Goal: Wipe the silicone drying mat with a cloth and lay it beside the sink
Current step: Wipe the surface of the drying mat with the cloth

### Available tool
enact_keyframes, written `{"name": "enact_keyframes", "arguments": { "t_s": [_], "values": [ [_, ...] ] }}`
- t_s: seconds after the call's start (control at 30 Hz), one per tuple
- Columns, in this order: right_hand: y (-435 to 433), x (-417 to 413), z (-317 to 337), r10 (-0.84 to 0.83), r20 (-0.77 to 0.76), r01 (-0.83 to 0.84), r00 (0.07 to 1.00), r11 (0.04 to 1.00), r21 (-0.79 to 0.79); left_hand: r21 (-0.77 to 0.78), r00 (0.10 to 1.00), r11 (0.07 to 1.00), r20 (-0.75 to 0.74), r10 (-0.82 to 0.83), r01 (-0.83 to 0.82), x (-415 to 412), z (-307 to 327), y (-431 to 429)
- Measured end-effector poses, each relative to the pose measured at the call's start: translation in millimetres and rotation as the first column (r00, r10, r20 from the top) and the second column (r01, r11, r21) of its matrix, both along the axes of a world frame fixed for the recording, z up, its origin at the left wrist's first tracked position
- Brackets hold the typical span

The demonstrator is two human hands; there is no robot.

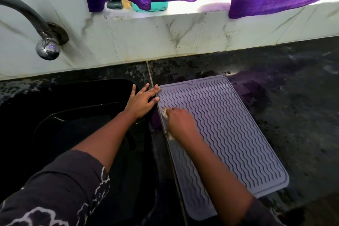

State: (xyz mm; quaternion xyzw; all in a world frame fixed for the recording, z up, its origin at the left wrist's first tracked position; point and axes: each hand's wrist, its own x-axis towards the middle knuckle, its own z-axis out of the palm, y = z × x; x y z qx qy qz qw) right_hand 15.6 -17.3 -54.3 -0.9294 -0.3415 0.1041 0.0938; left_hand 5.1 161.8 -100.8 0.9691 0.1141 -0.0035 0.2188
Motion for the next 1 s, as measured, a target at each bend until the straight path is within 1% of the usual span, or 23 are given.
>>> {"name": "enact_keyframes", "arguments": {
  "t_s": [0.1,0.23,0.33,0.43,0.57,0.67,0.77,0.9,1.0],
  "values": [
    [11.8,4.9,-8.2,-0.017,0.007,0.016,1.0,0.995,0.098,0.015,1.0,1.0,-0.01,0.003,-0.003,0.6,-1.7,-0.2],
    [8.9,-3.6,-21.7,-0.016,0.074,0.007,0.997,0.993,0.12,0.051,1.0,0.999,-0.01,0.003,-0.003,0.7,-4.0,-0.4],
    [-4.4,-14.2,-19.4,0.015,0.069,-0.022,0.997,0.996,0.09,0.039,1.0,0.999,-0.015,0.011,-0.011,1.1,-3.2,-2.3],
    [-38.0,-52.2,-24.2,0.024,0.085,-0.027,0.996,0.999,0.034,0.011,1.0,1.0,-0.006,0.023,-0.023,0.8,-3.0,-2.3],
    [-47.2,-62.4,-28.1,0.005,0.131,-0.014,0.991,0.998,0.063,-0.022,0.999,0.999,-0.024,0.03,-0.031,0.7,-2.9,-5.6],
    [-39.4,-57.3,-24.2,0.005,0.102,-0.014,0.995,0.996,0.084,-0.03,0.998,0.999,-0.053,0.018,-0.019,0.3,-2.2,-4.6],
    [-56.5,-70.5,-25.8,-0.001,0.068,-0.005,0.998,0.996,0.086,-0.011,0.996,1.0,-0.087,-0.01,0.009,0.5,-1.3,-2.7],
    [-88.9,-104.6,-27.2,-0.01,0.116,0.001,0.993,0.997,0.078,-0.023,0.995,1.0,-0.099,-0.006,0.004,0.8,-4.2,-1.2],
    [-84.0,-102.2,-27.9,-0.036,0.123,0.024,0.992,0.995,0.099,-0.045,0.995,0.999,-0.101,-0.001,-0.003,1.0,-5.7,-3.1]
  ]
}}
